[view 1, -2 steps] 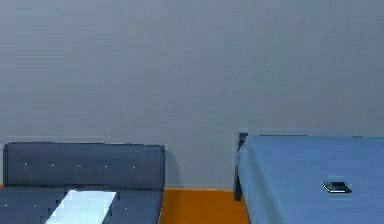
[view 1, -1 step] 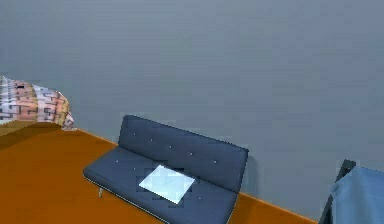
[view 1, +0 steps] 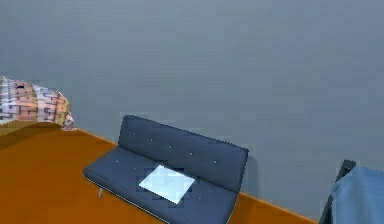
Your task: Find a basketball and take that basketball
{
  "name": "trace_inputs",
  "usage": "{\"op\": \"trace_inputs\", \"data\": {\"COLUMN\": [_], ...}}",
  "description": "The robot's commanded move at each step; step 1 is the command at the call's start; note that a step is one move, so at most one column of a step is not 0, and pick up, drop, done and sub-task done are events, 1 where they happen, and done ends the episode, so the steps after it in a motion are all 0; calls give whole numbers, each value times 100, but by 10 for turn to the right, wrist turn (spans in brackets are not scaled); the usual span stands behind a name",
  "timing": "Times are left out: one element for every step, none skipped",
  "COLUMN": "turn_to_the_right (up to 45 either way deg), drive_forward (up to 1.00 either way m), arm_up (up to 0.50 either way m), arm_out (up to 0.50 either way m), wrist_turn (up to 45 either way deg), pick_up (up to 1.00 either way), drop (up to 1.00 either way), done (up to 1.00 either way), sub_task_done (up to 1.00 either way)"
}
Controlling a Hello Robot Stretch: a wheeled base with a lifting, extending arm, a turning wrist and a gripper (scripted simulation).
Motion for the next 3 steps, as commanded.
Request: {"op": "trace_inputs", "data": {"turn_to_the_right": [0, 0, 0], "drive_forward": [0, 0, 0], "arm_up": [38, 0, 0], "arm_out": [0, 32, 0], "wrist_turn": [0, 0, 450], "pick_up": [0, 0, 0], "drop": [0, 0, 0], "done": [0, 0, 0], "sub_task_done": [0, 0, 0]}}
